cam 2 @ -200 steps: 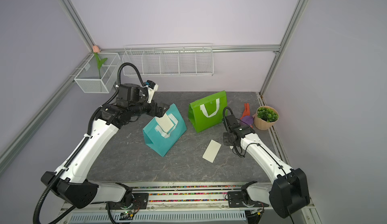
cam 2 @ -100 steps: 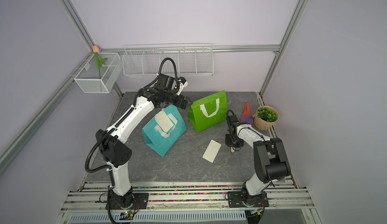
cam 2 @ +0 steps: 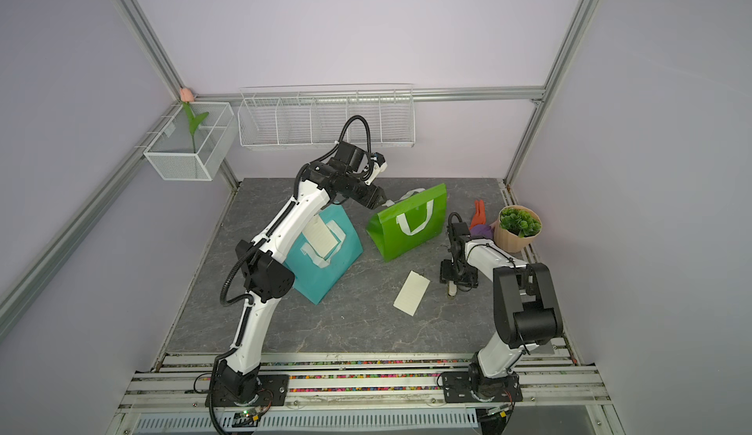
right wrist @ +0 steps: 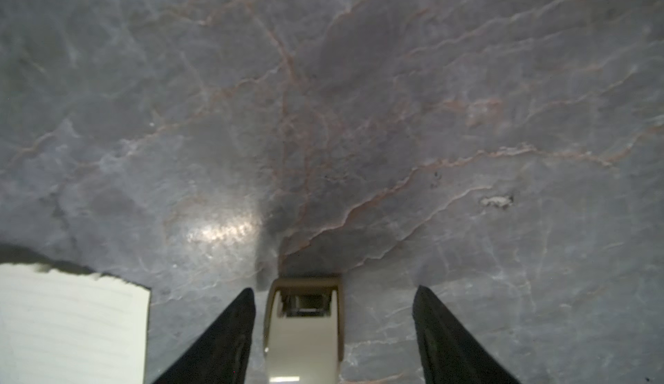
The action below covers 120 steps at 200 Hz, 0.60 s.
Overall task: Staple the receipts to the bags
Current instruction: Place the stapler at the center of the board, then adjust the takeout bag at the center of the board.
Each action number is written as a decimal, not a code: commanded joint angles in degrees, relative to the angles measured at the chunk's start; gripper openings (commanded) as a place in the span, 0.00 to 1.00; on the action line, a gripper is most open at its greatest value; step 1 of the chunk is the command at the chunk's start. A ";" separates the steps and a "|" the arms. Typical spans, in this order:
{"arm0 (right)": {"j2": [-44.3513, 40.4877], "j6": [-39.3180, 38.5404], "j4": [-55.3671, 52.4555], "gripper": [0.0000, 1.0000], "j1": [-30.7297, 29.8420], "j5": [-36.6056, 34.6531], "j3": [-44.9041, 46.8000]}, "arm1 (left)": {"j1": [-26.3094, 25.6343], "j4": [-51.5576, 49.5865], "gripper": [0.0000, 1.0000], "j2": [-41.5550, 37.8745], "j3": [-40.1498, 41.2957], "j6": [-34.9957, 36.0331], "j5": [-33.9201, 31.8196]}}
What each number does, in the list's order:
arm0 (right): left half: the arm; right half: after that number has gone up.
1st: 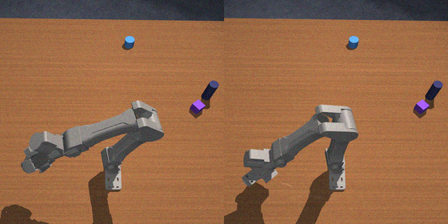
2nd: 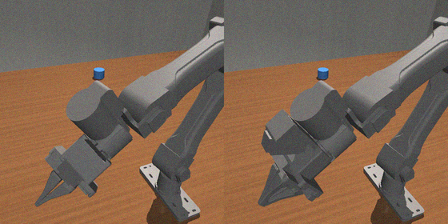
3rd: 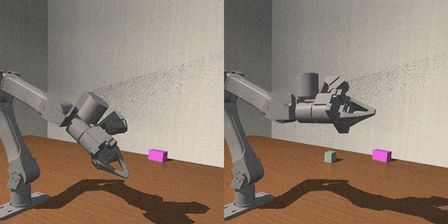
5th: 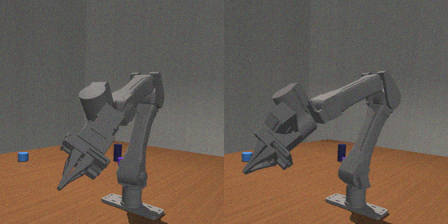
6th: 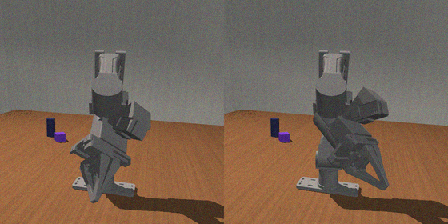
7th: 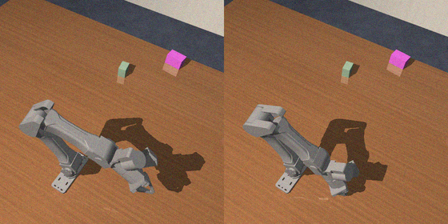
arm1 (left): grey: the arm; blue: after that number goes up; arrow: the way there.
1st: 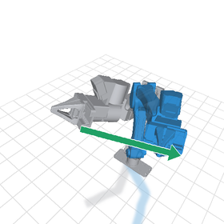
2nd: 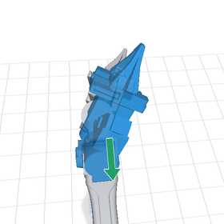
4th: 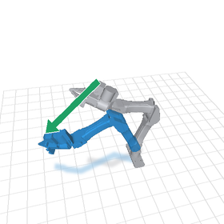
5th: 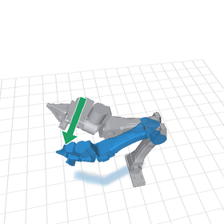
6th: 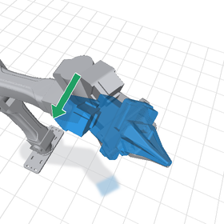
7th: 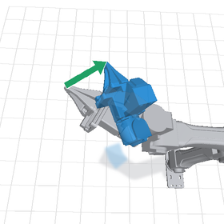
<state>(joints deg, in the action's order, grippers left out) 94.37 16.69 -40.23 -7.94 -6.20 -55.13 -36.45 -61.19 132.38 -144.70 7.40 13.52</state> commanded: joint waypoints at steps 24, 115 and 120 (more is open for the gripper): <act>-5.81 0.26 0.52 0.78 0.12 1.07 -0.55 | 0.13 2.52 0.72 -5.83 6.99 -0.03 -3.12; -20.95 3.35 -0.11 0.96 -6.08 4.01 -0.25 | -0.21 4.54 0.93 -13.40 9.34 -12.12 4.38; -21.79 3.79 -0.28 0.98 -6.54 3.92 0.00 | -1.17 5.20 0.93 -14.28 11.03 -12.58 3.80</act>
<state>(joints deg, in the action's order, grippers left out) 77.28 17.85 -39.94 -11.84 -3.90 -56.58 -34.70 -58.39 124.07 -138.58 0.86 14.79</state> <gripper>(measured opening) 0.950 0.923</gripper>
